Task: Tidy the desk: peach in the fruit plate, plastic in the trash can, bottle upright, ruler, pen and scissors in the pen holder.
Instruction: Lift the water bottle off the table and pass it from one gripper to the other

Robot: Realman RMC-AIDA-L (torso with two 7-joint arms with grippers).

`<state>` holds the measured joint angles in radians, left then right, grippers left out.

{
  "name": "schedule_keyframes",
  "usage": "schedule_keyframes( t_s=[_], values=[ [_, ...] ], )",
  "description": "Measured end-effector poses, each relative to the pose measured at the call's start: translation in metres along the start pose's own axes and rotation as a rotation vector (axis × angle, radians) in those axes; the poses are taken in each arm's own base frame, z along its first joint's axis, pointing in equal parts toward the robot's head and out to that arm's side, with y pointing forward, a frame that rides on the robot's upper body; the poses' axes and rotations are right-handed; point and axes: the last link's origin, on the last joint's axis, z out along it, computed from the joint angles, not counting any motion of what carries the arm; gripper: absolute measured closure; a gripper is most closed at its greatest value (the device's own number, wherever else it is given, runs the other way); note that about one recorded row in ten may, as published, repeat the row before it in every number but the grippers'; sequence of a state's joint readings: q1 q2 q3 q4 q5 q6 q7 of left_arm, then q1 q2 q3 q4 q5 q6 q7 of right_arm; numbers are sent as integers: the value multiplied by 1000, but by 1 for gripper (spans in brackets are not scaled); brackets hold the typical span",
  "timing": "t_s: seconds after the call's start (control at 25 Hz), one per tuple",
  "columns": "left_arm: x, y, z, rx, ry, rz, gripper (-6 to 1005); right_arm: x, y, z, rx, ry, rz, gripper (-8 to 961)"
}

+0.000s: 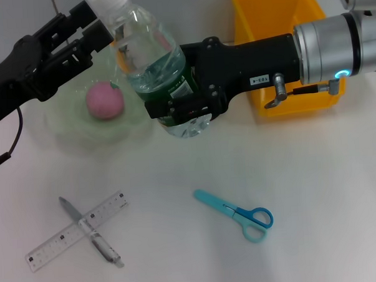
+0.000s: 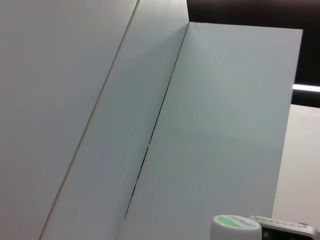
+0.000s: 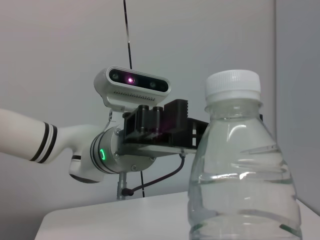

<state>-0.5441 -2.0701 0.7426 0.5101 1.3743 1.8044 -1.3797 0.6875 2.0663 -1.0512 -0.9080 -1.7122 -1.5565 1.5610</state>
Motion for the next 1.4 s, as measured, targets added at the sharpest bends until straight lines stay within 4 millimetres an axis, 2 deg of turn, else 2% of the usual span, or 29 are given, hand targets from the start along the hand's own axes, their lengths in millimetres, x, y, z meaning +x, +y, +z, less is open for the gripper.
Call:
schedule_keyframes(
  t_s=[0.64, 1.4],
  values=[
    [-2, 2, 4, -21, 10, 40, 316, 5, 3, 14, -39, 17, 19, 179],
    [-3, 2, 6, -27, 7, 56, 347, 3, 2, 20, -51, 21, 13, 179]
  ],
)
